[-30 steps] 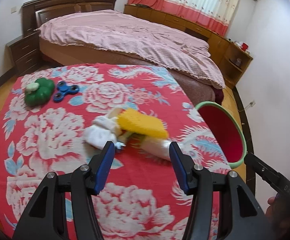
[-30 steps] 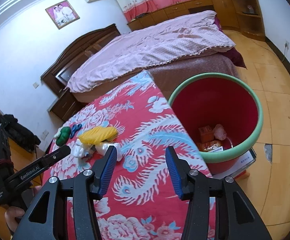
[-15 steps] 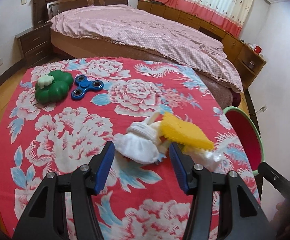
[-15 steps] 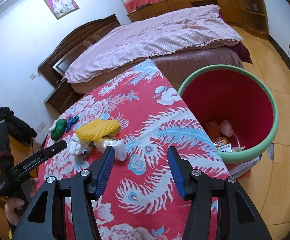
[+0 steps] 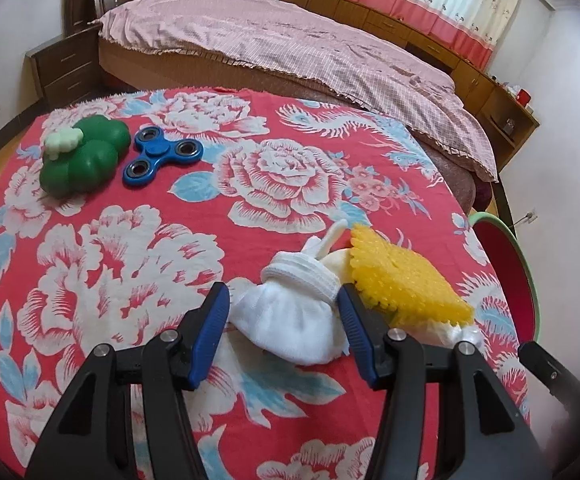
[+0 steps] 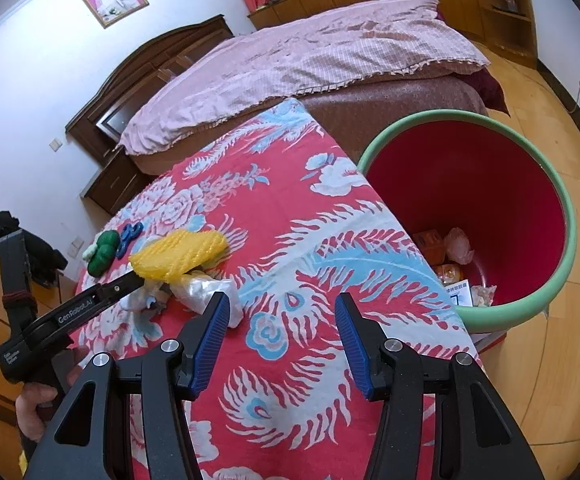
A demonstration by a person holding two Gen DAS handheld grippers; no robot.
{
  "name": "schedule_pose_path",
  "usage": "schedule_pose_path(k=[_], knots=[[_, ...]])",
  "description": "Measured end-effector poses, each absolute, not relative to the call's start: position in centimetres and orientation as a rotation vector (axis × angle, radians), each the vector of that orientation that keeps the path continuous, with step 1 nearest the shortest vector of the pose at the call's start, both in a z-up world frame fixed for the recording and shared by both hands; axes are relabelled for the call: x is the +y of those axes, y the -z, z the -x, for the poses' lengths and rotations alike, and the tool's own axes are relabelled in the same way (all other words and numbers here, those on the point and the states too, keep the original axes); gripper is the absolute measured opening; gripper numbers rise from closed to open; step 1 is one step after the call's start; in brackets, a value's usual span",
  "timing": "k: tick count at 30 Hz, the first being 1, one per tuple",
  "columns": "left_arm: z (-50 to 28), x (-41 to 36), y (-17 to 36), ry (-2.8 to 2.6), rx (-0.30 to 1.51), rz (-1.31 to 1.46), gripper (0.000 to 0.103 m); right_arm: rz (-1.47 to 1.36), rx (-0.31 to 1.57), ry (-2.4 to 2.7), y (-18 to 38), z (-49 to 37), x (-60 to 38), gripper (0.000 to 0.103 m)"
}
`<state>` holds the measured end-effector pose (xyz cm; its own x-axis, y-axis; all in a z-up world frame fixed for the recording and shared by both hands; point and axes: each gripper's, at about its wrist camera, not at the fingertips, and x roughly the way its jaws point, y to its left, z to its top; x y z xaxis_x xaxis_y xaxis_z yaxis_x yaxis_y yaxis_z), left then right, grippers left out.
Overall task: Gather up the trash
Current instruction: 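Reach the left gripper to the white sock and grasp it, then grasp the white plastic bag with the right gripper while the left holds the sock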
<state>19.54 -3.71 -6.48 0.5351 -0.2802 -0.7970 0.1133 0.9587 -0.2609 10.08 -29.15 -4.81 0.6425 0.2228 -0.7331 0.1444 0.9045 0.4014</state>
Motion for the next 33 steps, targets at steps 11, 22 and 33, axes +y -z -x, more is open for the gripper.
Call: schedule_pose_path(k=[11,22,33], knots=[[-19.8,-3.6,6.8,0.286,0.969,0.234,0.032,-0.442,0.9,-0.06,5.4,-10.9,-28.7,0.056],[-17.9,-1.3,5.4,0.25,0.921,0.291,0.026,-0.402,0.914,-0.096,5.6,-11.5,-27.2,0.056],[-15.1,1.4,4.2,0.187,0.884,0.319,0.026,-0.275,0.937,-0.164,6.1,-13.9,-24.4,0.056]])
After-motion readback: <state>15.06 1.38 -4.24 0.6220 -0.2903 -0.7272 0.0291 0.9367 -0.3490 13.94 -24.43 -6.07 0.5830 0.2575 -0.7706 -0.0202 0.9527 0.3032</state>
